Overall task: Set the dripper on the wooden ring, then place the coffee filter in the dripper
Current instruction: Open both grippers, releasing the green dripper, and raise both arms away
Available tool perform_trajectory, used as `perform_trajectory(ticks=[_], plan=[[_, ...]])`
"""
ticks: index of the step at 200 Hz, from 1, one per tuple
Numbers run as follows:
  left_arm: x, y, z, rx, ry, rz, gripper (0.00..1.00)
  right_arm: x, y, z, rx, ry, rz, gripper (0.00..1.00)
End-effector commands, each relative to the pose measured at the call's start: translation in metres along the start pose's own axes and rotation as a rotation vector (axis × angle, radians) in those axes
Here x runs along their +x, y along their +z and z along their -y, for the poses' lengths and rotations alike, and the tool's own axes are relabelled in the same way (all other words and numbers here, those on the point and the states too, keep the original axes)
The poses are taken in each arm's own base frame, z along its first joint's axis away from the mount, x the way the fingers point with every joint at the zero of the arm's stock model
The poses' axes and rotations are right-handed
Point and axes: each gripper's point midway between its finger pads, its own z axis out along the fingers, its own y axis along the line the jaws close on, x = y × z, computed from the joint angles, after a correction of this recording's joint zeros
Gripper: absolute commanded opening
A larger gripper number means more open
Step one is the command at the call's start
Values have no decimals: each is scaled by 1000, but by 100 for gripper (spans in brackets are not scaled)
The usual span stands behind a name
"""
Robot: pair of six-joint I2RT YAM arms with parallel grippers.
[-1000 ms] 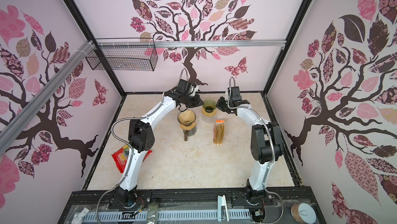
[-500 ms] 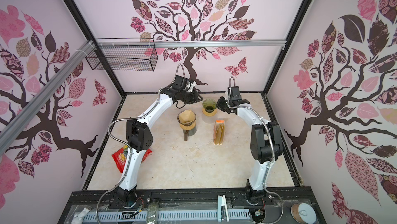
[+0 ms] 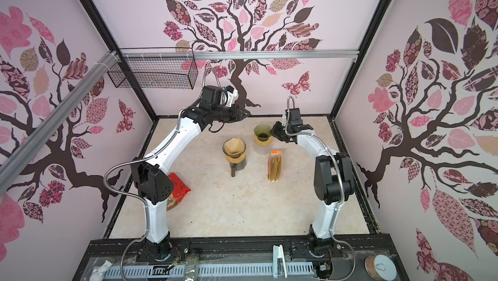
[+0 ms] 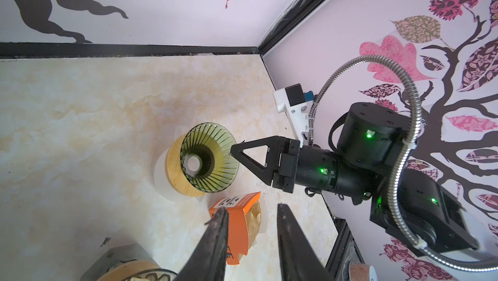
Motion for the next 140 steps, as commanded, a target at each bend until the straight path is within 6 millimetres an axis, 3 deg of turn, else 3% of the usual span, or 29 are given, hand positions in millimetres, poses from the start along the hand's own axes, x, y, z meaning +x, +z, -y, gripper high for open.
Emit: perform_trajectory(ticks=[1,37,42,72,140], plan=[[7,-5,-8,-7,-4,-9,34,-11,-1,-15,-31,-29,15,27],[8,-23,-4,-8,17,11,35,-19,-14,-25,-45,-41,47,32],[17,-21,-11,-19,7,-8,36,-20,-16,-26,-45,-42,51,33],[23,-40,-11,-28,23,14,39,-28,-34,-35,-44,-54,101,38],[47,-87,-21,-67,52,73,69,-26,-79,-53,-66,-76,189,49]])
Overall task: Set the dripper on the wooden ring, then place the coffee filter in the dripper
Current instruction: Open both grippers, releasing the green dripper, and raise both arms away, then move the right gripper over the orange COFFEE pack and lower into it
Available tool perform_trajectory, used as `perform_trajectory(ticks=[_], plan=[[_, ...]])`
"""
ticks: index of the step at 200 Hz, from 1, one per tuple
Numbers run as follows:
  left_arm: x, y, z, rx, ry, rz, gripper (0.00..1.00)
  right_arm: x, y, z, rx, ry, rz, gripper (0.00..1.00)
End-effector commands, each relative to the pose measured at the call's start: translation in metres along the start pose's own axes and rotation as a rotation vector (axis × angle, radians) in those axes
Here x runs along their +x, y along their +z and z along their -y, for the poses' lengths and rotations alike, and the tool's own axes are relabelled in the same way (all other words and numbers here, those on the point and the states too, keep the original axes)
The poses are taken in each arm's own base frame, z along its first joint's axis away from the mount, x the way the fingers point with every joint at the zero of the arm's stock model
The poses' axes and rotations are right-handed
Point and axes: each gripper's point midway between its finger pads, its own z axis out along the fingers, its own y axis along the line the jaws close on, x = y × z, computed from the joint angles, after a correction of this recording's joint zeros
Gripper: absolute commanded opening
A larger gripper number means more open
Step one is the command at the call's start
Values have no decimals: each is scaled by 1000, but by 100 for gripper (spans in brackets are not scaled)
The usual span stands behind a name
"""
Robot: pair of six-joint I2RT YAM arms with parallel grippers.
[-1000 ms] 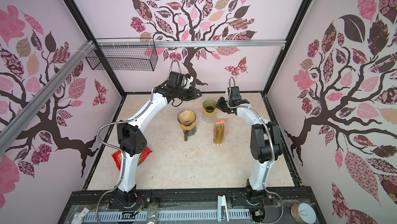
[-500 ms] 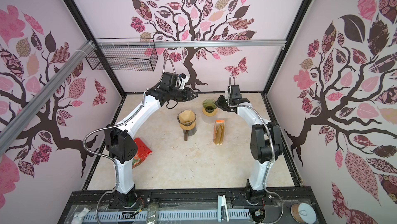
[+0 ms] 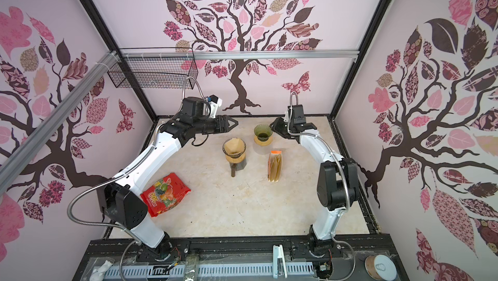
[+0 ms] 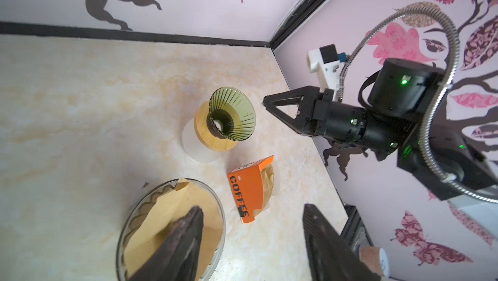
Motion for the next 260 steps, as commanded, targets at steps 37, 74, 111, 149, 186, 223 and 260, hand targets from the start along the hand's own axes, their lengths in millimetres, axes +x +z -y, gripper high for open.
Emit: perform_trajectory(ticks=[37,74,111,149,186,223,260], plan=[[30,-25,-14,-22,18,18,97,-2,-54,-23,-20,-45,109,52],[62,-39,-25,-45,21,3,97,17,-75,-10,44,-69,101,55],[105,-50,-38,-61,32,-40,97,54,-91,12,125,-114,30,57],[130,-52,-44,-52,45,-51,97,101,-99,34,224,-182,-65,51],[125,-54,-35,-28,57,-39,97,132,-92,34,286,-261,-122,50],[127,-53,-36,-28,50,-34,96,143,-81,45,353,-298,-169,40],[126,-54,-39,-44,51,-26,96,145,-73,48,373,-325,-192,30]])
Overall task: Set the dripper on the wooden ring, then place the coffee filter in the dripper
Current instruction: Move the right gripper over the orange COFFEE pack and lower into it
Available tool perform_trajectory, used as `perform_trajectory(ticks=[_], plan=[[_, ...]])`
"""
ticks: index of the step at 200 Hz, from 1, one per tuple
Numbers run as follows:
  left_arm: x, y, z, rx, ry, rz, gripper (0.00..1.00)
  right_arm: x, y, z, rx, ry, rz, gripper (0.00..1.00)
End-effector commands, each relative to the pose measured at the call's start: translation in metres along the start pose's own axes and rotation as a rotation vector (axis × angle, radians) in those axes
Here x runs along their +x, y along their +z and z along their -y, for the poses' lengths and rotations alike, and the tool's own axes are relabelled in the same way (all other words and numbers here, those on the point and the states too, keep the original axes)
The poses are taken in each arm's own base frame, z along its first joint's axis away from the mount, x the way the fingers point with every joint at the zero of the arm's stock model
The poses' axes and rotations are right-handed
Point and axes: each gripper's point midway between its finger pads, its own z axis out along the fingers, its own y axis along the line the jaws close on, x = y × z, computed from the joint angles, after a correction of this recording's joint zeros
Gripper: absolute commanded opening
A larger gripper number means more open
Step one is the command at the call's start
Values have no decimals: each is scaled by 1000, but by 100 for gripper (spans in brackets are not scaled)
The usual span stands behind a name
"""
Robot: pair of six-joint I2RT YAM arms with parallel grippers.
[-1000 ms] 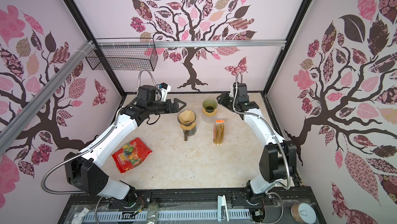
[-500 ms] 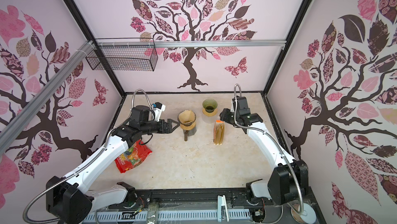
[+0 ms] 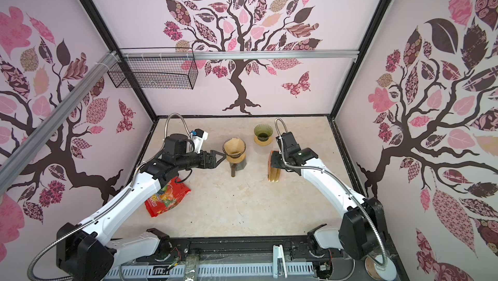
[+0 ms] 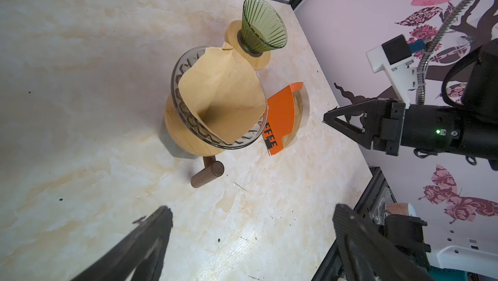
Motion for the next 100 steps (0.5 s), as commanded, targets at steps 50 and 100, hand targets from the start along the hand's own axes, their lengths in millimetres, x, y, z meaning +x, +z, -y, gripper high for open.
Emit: perform_trajectory(ticks=[50,100], plan=[[3,1,-4,-12,13,17,96,-4,24,4,86,-66,-47,28],[3,3,-5,-12,4,16,96,-15,31,6,128,-82,-35,22]])
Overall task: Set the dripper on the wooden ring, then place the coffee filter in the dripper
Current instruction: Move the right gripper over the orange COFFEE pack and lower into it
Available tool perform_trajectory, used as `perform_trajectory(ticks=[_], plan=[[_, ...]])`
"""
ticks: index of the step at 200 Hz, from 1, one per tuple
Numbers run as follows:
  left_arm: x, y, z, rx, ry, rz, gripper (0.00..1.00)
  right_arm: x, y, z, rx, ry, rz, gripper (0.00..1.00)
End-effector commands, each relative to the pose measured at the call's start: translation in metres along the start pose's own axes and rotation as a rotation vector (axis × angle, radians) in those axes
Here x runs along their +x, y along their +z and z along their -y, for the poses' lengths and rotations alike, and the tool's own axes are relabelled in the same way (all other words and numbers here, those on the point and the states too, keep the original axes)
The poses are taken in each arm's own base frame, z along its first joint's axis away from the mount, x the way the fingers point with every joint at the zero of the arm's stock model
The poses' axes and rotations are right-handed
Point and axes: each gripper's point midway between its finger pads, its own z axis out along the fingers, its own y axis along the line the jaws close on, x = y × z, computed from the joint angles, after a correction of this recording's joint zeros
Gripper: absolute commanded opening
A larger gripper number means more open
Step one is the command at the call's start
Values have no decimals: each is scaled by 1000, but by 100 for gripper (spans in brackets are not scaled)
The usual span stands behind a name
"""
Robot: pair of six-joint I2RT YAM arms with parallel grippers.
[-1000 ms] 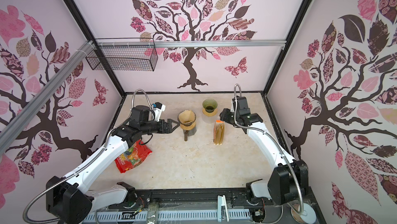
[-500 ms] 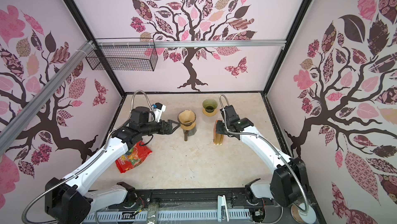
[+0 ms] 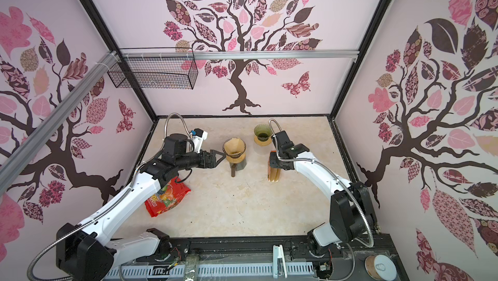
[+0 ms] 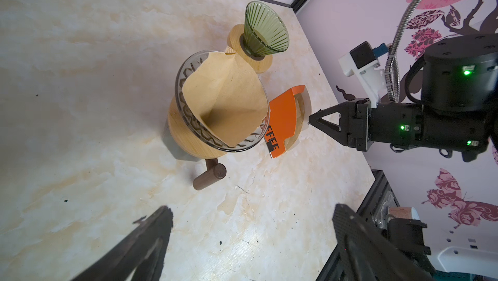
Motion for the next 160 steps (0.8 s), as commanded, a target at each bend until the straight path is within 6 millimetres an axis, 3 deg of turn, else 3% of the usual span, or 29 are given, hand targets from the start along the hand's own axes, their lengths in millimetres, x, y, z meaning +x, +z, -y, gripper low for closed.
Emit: perform_trajectory(ticks=[1,160], plan=[[4,3,-3,-2,4,7,96,-16,-1,-1,36,-25,26,22],[4,1,-3,-9,6,11,96,-18,24,-11,33,-42,-25,21]])
